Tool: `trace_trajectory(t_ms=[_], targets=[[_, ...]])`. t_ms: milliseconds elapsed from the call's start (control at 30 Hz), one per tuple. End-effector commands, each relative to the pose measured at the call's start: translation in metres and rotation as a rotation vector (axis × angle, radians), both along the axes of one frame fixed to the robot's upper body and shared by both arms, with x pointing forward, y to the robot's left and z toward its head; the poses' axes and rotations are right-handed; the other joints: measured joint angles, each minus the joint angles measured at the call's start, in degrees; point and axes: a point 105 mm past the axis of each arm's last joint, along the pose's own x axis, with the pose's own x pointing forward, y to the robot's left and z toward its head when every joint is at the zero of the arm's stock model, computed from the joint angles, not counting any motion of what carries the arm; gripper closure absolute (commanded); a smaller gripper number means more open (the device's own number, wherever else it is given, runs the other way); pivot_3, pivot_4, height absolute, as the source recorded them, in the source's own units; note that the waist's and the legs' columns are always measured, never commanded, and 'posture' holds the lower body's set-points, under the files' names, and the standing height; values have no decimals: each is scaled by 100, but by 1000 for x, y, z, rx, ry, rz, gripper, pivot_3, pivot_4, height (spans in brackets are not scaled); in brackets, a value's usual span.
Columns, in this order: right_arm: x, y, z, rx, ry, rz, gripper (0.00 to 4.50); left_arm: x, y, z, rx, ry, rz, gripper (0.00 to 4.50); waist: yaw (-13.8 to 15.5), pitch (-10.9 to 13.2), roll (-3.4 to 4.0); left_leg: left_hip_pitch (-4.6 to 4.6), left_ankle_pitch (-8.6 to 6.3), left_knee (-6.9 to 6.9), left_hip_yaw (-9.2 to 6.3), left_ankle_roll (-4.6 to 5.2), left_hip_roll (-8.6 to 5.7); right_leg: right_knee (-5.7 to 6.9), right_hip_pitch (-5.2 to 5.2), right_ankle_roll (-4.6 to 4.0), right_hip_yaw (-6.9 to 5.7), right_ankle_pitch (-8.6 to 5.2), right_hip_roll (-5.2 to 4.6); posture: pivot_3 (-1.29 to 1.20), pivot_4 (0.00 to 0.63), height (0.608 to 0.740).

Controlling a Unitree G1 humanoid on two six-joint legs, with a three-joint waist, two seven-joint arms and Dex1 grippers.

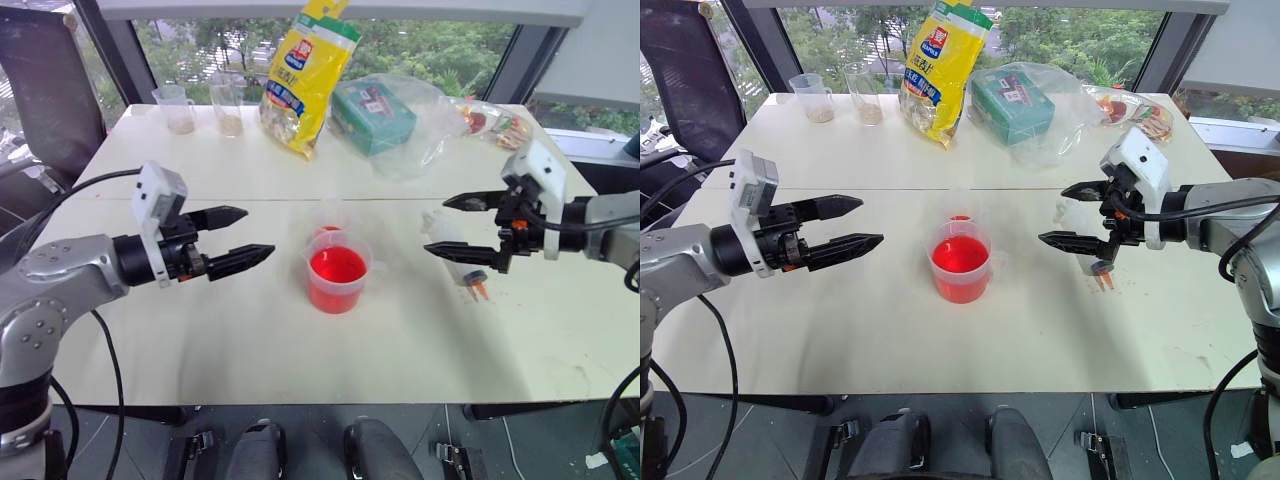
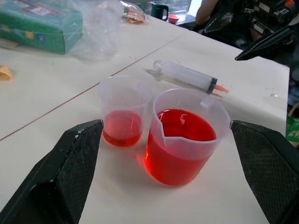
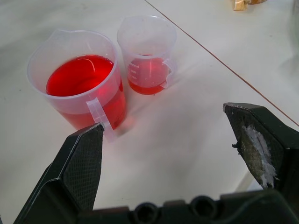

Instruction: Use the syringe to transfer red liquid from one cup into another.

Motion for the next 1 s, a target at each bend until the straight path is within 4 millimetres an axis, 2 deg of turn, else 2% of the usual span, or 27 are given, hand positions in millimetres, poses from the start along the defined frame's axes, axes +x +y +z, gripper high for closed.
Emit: trace_trajectory(t_ms=[33,233,667,1000], targets=[[0,0,8,-6,-38,-3,19,-4,1,14,-25,-46,-11,0,0,0,0,0,0,0,0,0,0,0,0,0,0,0,0,0,150,740],[1,-6,4,-32,-26,-28,19,-4,0,17,-37,-53,-14,0,1,0,0,0,0,0,0,0,0,0,0,0,0,0,-1,0,150,740],[20,-21,-11,-96,25,-154,19,-2,-2,15,-32,-64,-17,0,-6,0,0,0,0,1,1,0,0,0,0,0,0,0,0,0,150,740],[69,-49,-32,-127,166,-465,19,0,-7,13,-44,-86,-20,0,-20,0,0,1,0,3,2,0,0,1,-2,-1,1,0,0,0,150,740]])
